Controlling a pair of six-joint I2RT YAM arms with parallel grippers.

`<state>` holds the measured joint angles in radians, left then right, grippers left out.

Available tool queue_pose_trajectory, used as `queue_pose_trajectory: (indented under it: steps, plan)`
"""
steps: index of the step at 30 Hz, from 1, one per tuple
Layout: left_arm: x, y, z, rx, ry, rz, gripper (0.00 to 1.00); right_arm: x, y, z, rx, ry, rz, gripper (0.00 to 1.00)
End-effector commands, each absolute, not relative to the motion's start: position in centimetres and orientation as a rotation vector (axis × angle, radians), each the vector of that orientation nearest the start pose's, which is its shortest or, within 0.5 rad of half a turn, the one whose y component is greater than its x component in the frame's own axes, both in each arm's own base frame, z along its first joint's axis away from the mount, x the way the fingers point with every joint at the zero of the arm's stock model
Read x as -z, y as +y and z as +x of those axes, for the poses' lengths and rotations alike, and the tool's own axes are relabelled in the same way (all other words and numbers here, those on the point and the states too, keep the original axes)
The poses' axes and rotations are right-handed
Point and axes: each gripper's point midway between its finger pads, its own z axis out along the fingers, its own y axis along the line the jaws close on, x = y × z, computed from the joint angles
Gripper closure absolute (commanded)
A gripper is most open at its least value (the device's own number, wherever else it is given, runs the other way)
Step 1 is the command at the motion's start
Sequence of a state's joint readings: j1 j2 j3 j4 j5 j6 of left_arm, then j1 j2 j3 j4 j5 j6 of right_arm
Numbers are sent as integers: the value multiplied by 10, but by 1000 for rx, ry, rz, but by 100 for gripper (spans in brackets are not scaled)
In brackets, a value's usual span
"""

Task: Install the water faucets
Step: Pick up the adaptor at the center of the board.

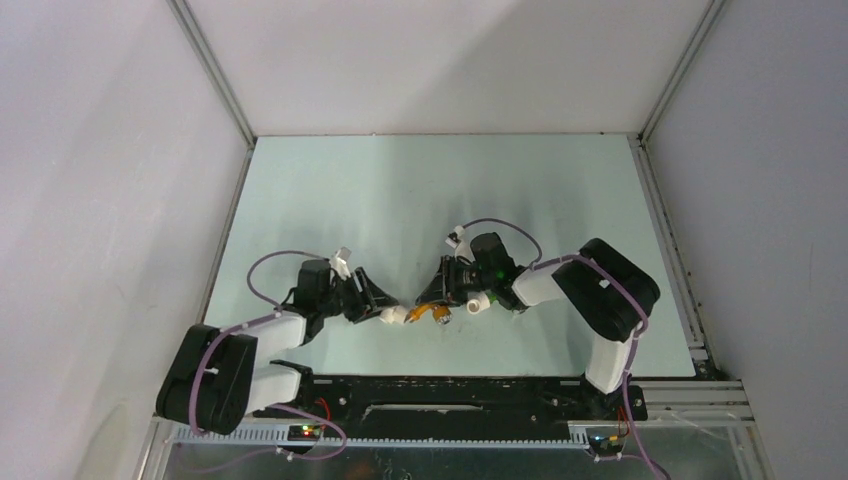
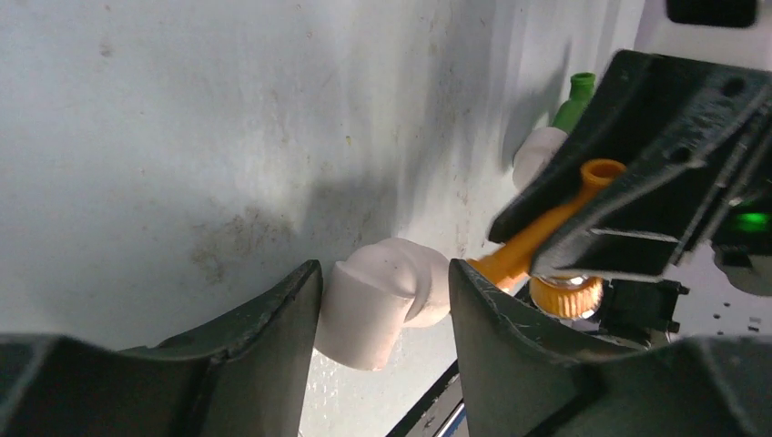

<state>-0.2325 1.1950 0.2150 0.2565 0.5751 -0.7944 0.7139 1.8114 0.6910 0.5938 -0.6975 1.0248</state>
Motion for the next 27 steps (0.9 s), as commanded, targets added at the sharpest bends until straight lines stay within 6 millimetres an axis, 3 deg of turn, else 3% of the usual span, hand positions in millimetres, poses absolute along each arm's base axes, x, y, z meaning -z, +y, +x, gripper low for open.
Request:
queue_pose_trajectory:
  steps: [1, 11, 23, 25, 27]
  plan:
    - [-16, -174, 195, 1191, 2471, -364, 43, -71, 379, 223, -1693, 2397, -146, 100]
    - [-21, -187, 187, 1259, 2471, -294, 42, -46, 376, 237, -1576, 2444, -126, 100]
    - [-33, -197, 181, 1296, 2447, -266, 58, -44, 374, 238, -1557, 2450, -135, 100]
    - [-33, -199, 182, 1296, 2452, -257, 54, -46, 374, 239, -1557, 2444, -136, 100]
    - [-33, -202, 180, 1284, 2462, -236, 45, -48, 374, 238, -1557, 2443, -138, 100]
